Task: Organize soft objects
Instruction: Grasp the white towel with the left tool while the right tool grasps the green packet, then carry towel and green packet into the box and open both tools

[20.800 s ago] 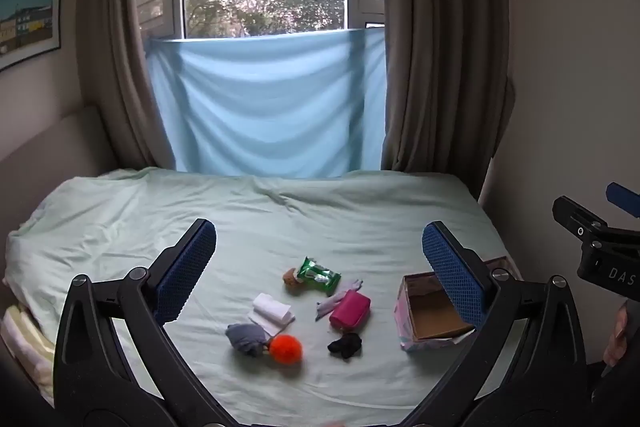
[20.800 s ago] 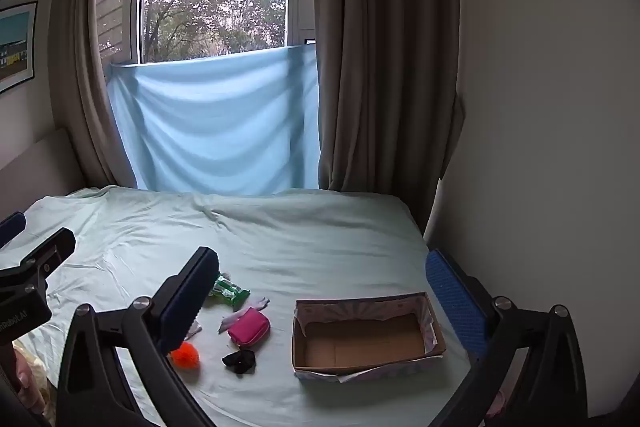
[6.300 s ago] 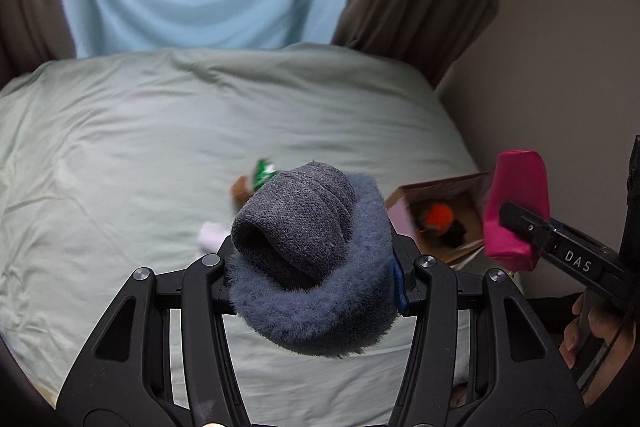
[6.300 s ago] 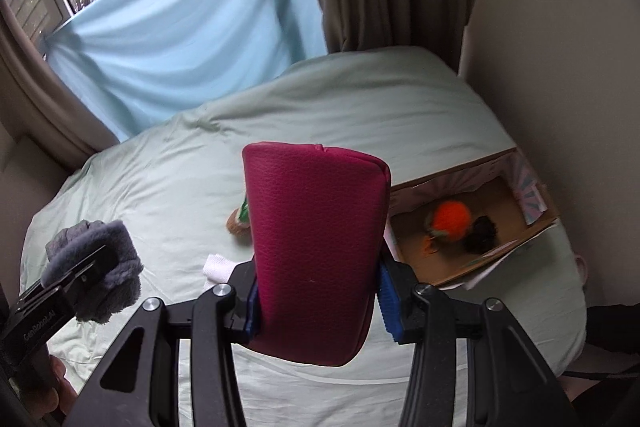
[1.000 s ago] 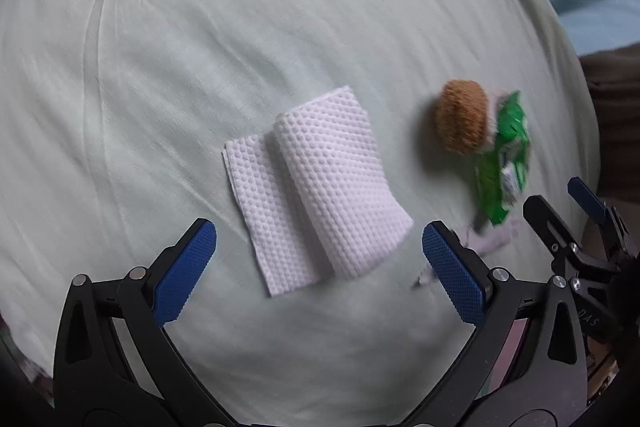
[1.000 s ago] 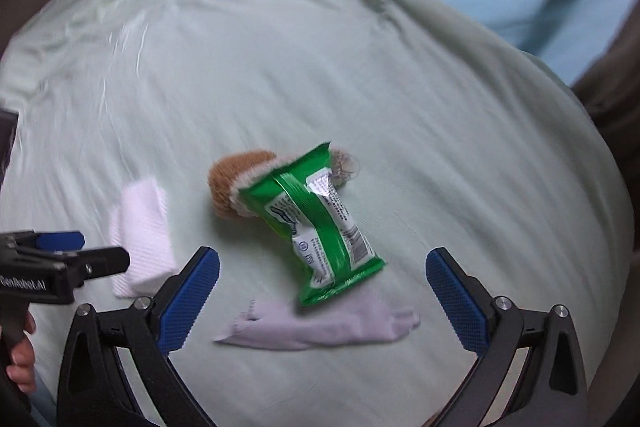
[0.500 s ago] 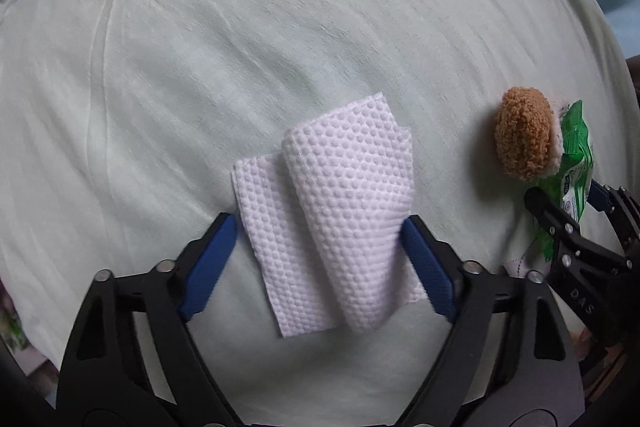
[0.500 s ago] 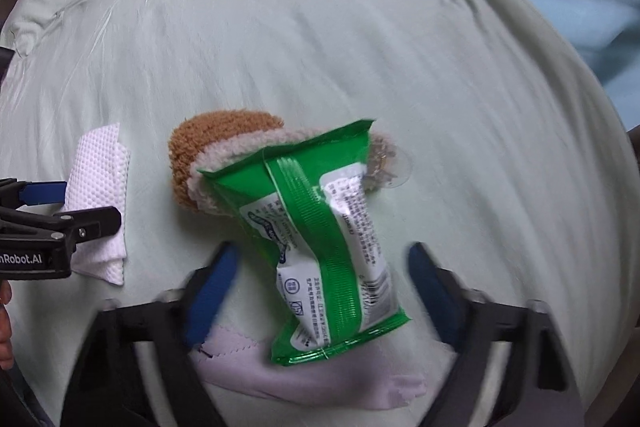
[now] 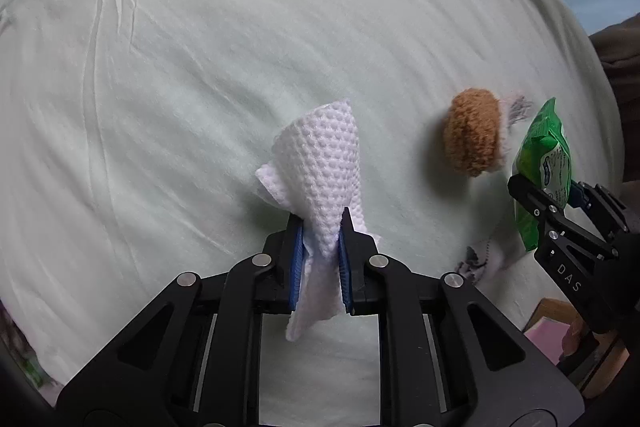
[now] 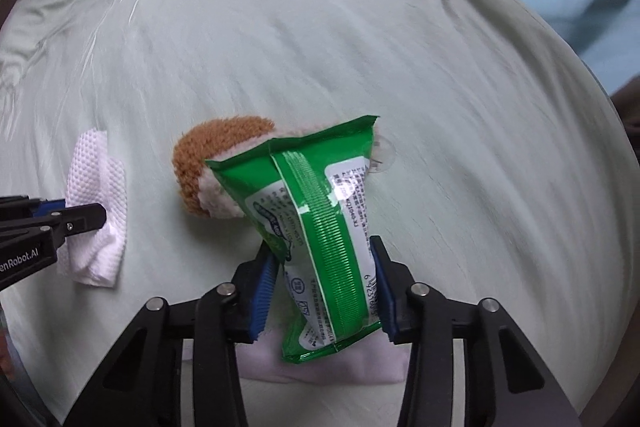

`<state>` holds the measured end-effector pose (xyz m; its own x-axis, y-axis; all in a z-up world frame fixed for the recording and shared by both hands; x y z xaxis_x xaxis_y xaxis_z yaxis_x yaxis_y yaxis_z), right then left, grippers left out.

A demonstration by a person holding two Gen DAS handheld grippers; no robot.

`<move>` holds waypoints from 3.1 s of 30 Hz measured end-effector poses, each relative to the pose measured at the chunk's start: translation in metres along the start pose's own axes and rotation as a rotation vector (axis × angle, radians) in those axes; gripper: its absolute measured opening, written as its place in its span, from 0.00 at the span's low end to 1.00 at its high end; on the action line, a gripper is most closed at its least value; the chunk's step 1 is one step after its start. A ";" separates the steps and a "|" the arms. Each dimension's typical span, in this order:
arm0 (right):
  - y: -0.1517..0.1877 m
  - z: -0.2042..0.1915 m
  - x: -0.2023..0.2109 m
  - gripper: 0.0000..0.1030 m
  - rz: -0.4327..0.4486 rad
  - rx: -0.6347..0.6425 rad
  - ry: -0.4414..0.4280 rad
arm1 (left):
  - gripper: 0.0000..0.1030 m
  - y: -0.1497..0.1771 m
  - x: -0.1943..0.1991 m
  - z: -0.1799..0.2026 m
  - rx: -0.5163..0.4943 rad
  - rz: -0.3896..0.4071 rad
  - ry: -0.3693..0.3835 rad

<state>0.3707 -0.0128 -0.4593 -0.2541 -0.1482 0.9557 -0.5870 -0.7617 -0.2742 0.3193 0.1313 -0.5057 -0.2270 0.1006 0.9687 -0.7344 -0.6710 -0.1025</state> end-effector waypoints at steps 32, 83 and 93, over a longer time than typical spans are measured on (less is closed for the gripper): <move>0.111 -0.021 0.307 0.36 0.212 -0.675 0.182 | 0.13 0.056 0.255 0.064 -0.512 0.064 0.323; 0.368 0.187 0.184 0.88 0.008 -1.021 -0.145 | 0.80 0.352 0.078 0.320 -0.999 -0.177 -0.010; 0.375 0.188 0.187 1.00 0.034 -1.022 -0.134 | 1.00 0.341 0.081 0.302 -0.981 -0.156 -0.017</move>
<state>0.2472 -0.4449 -0.3636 -0.2313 -0.2766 0.9327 -0.9703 0.1350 -0.2006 0.2435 -0.3111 -0.3934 -0.0792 0.1207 0.9895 -0.9610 0.2547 -0.1080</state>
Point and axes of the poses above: each gripper's, at about its wrist camera, not at the fingertips, and x roughly against the way its jaws point, z to its right, y to its underside, the point moved 3 cm from there along -x, roughly the way its jaws point, and after that the axes turned 9 degrees about x, right-handed, at the moved point
